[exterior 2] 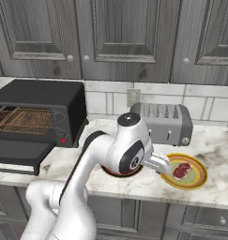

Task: Open the toaster oven door. Place the bread on the bottom rack in the toaster oven and place the steak on the top rack.

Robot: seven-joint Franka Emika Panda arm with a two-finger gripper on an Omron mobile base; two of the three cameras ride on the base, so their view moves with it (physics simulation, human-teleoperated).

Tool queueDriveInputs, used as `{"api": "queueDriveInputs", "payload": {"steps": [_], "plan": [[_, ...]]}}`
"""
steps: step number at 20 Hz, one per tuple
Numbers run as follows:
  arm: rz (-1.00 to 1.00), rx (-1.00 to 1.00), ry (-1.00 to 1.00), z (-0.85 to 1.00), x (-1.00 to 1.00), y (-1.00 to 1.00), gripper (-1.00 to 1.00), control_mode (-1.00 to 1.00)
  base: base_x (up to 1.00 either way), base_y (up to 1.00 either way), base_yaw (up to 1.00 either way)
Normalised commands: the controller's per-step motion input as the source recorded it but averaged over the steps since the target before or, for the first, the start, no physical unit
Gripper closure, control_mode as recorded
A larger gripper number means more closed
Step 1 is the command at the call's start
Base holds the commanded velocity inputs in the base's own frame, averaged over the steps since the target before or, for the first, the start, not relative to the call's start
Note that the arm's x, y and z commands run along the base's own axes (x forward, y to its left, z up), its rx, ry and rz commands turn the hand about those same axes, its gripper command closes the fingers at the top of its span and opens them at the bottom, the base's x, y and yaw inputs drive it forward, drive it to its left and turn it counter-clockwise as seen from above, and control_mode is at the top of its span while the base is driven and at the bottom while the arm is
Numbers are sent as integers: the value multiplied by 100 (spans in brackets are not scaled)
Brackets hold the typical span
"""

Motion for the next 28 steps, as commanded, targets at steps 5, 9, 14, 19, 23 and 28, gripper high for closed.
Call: {"api": "queueDriveInputs", "payload": {"steps": [5, 9, 14, 19, 23, 28], "plan": [[-2, 5, 19, -38, 61, -97, -100, -100, 0, 0, 0], [0, 5, 11, -70, 60, -46, -100, -100, 0, 0, 0], [0, 5, 5, -62, 62, -9, -100, -100, 0, 0, 0], [1, 3, 0, -51, 38, -27, -100, -100, 0, 0, 0], [1, 5, 1, -54, 23, -26, -100, -100, 0, 0, 0], [0, 7, 0, -25, 38, -21, -100, -100, 0, 0, 0]]}}
